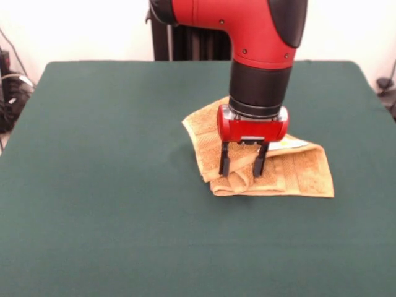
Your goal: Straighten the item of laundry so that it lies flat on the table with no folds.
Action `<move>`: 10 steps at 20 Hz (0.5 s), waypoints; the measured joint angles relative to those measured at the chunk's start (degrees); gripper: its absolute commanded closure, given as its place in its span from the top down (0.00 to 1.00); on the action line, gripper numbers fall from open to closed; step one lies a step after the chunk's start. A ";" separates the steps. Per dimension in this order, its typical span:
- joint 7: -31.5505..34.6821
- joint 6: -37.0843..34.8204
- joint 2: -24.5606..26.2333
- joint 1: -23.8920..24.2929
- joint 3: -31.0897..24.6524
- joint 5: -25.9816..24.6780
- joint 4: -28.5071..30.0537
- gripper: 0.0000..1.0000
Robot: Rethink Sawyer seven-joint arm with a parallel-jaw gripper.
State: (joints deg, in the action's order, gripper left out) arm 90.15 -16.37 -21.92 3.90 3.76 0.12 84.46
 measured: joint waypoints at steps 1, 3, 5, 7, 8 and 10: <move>0.00 0.00 0.05 0.01 0.00 -0.01 0.19 1.00; 0.00 0.01 0.14 0.01 0.00 0.00 0.69 1.00; 0.00 0.01 0.20 0.00 0.00 0.01 1.15 1.00; 0.00 0.01 0.24 -0.03 0.01 0.00 1.43 1.00; 0.00 0.01 0.26 -0.05 0.01 0.01 1.47 1.00; 0.00 0.01 0.28 -0.14 0.01 0.01 1.51 0.00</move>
State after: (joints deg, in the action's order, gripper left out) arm 90.15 -16.36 -21.64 3.76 3.78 0.13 85.97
